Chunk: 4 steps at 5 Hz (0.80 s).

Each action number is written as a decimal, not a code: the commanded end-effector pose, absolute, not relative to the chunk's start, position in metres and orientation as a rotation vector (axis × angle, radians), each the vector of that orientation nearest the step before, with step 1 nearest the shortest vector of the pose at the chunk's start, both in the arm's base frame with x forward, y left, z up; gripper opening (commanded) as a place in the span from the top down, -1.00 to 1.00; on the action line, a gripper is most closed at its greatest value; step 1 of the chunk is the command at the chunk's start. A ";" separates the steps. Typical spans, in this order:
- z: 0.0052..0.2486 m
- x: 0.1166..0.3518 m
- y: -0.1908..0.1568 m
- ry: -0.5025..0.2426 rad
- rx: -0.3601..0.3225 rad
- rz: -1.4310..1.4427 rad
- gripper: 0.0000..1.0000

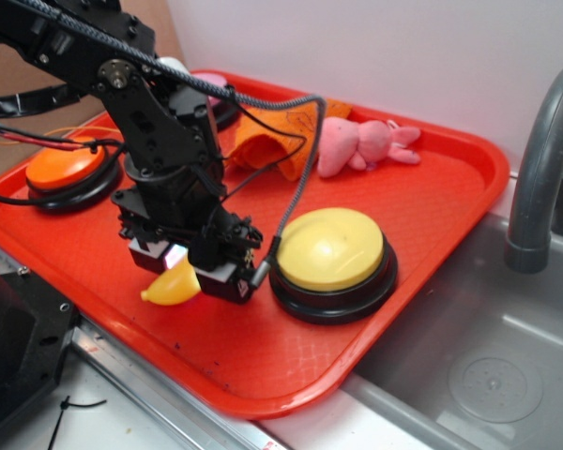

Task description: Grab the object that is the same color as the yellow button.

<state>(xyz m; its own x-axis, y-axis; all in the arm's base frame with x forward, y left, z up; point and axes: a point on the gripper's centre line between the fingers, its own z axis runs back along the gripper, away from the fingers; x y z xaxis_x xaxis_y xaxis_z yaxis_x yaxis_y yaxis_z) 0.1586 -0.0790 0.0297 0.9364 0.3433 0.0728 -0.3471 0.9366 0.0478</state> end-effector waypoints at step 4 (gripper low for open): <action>0.200 0.183 0.034 -0.283 0.060 0.586 1.00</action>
